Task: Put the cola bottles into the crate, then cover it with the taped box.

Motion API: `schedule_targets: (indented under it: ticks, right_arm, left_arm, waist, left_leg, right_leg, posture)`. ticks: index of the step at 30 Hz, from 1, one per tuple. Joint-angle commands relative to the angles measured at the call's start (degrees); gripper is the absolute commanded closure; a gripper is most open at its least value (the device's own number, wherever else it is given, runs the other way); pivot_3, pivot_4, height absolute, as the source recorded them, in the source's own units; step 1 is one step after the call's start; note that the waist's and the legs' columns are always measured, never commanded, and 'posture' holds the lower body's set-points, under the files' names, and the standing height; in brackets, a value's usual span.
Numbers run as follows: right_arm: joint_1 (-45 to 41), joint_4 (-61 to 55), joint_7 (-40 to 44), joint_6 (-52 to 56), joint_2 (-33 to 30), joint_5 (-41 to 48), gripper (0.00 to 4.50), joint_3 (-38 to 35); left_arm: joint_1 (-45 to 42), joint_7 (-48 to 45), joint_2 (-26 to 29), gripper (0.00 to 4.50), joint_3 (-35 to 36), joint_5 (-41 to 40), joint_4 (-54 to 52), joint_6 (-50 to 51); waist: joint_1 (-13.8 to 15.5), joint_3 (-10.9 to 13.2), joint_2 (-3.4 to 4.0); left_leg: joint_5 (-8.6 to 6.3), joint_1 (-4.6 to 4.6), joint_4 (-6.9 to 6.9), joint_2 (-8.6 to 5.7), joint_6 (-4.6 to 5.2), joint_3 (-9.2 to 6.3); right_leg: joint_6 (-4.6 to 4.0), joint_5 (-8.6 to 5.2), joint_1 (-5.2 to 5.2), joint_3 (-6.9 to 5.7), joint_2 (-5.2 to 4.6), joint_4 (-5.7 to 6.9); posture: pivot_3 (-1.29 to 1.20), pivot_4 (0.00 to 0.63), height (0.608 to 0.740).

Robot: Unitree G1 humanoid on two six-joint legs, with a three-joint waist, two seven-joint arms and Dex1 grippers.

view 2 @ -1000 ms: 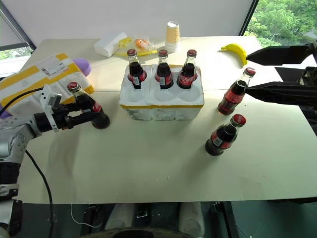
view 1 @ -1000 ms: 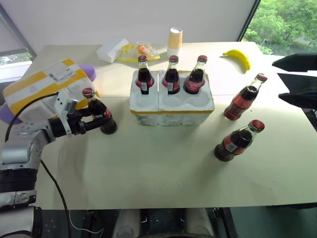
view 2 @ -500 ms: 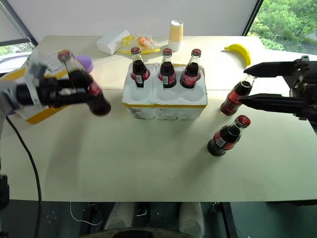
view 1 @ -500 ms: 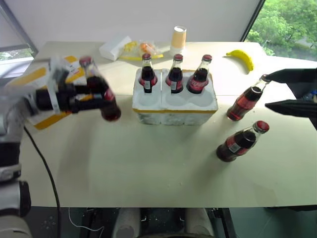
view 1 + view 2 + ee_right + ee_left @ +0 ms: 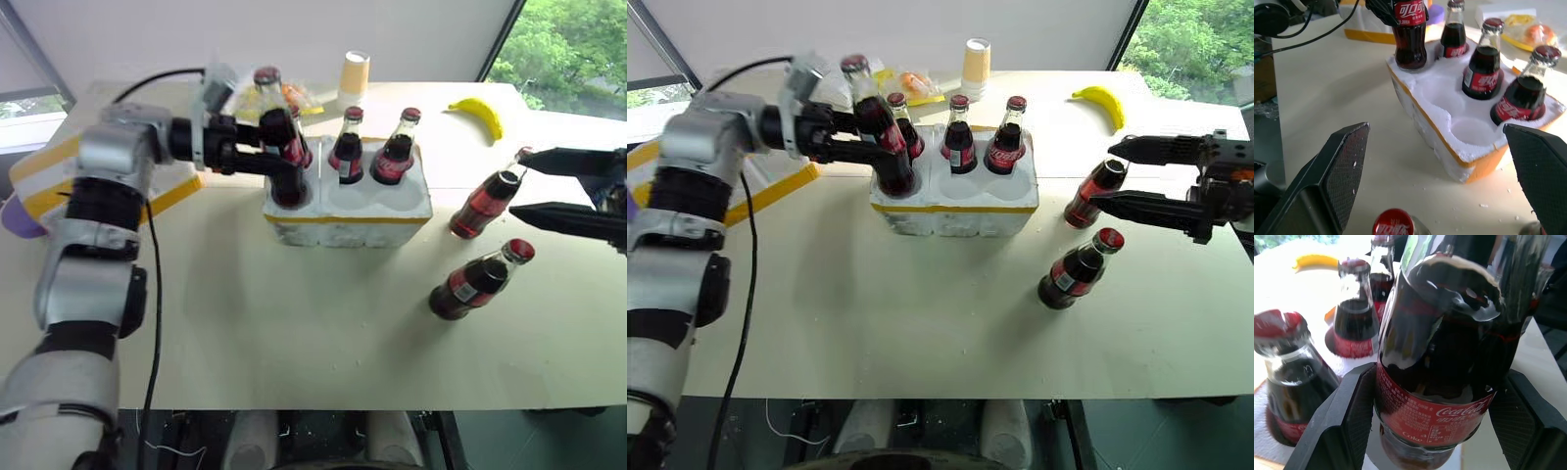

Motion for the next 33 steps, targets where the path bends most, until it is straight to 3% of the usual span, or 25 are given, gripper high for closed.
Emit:
schedule_targets:
  ticks: [1, 13, 14, 15, 16, 21, 26, 33]
  right_arm:
    - [1.22, -2.57, -1.65, 1.10, 0.64, 1.85, 0.00, -5.28]
    - [3.68, -3.71, -5.04, 0.48, 2.44, 2.04, 0.00, -5.79]
    - [3.28, -3.36, -5.27, 0.25, 2.39, 1.97, 0.00, -5.39]
    - [2.76, -2.93, -5.54, 0.02, 2.31, 1.88, 0.00, -4.91]
    - [2.44, -2.62, -5.66, -0.16, 2.22, 1.84, 0.00, -4.62]
    - [1.43, -0.67, -6.34, -1.39, 1.91, 0.85, 0.00, -3.65]
    - [2.99, 1.50, -7.28, -3.02, 2.07, -1.59, 0.00, -7.24]
    - [17.40, -2.69, -4.22, -1.56, 4.44, -5.84, 0.00, -22.89]
  left_arm:
    - [-3.57, -0.97, -1.02, 1.71, 0.61, 3.33, 3.77, -7.07]
    - [0.30, 2.43, -6.12, 1.71, 0.71, 9.49, 9.95, -14.97]
    - [0.67, 2.62, -6.24, 0.65, 0.94, 9.62, 9.82, -14.85]
    - [1.15, 2.55, -6.20, 0.23, 1.11, 9.69, 9.44, -14.74]
    - [1.43, 2.45, -6.16, 0.05, 1.21, 9.76, 9.16, -14.71]
    - [2.55, 2.59, -4.64, 0.05, 3.05, 8.59, 6.00, -12.94]
    - [5.38, -2.02, 3.19, 0.05, 6.97, 3.51, -8.16, -2.93]
    - [17.25, -8.31, 21.39, 0.05, 14.68, -18.18, -43.59, 27.42]
  waist:
    - [0.09, 0.01, -0.01]
    - [0.15, 0.04, -0.07]
    - [0.14, 0.05, -0.09]
    - [0.14, 0.04, -0.08]
    - [0.16, 0.03, -0.06]
    - [0.12, 0.03, -0.07]
    - [-0.16, 0.04, -0.07]
    - [0.38, 0.00, 0.01]
  left_leg:
    - [0.00, 0.00, 0.00, 0.00, 0.01, 0.00]
    - [-0.05, 0.00, 0.02, 0.00, 0.09, -0.17]
    - [-0.05, 0.00, 0.03, 0.00, 0.09, -0.17]
    - [-0.05, 0.00, 0.03, 0.01, 0.08, -0.17]
    - [-0.05, 0.04, 0.04, 0.01, 0.09, -0.16]
    - [-0.07, 0.04, 0.08, 0.02, 0.13, -0.18]
    - [-0.07, 0.03, 0.04, 0.03, 0.12, -0.16]
    - [-0.07, 0.11, -0.01, 0.06, 0.11, -0.20]
  right_leg:
    - [0.00, 0.00, 0.00, 0.00, -0.01, 0.00]
    - [-0.01, 0.01, 0.01, 0.01, -0.06, 0.00]
    - [-0.01, 0.01, 0.00, 0.01, -0.06, 0.01]
    - [-0.01, 0.01, 0.00, 0.01, -0.05, 0.01]
    - [-0.01, 0.01, 0.04, 0.01, -0.06, 0.01]
    - [0.00, 0.02, 0.08, 0.02, -0.08, 0.01]
    - [0.00, 0.02, 0.02, 0.02, -0.05, 0.03]
    - [0.08, -0.03, 0.17, 0.02, -0.04, -0.02]
  posture:
    - [0.00, 0.150, 0.740]
    - [0.00, 0.150, 0.740]
    - [0.00, 0.150, 0.740]
    - [0.00, 0.150, 0.740]
    - [0.00, 0.150, 0.740]
    - [0.00, 0.150, 0.740]
    - [0.00, 0.150, 0.740]
    - [0.00, 0.150, 0.740]
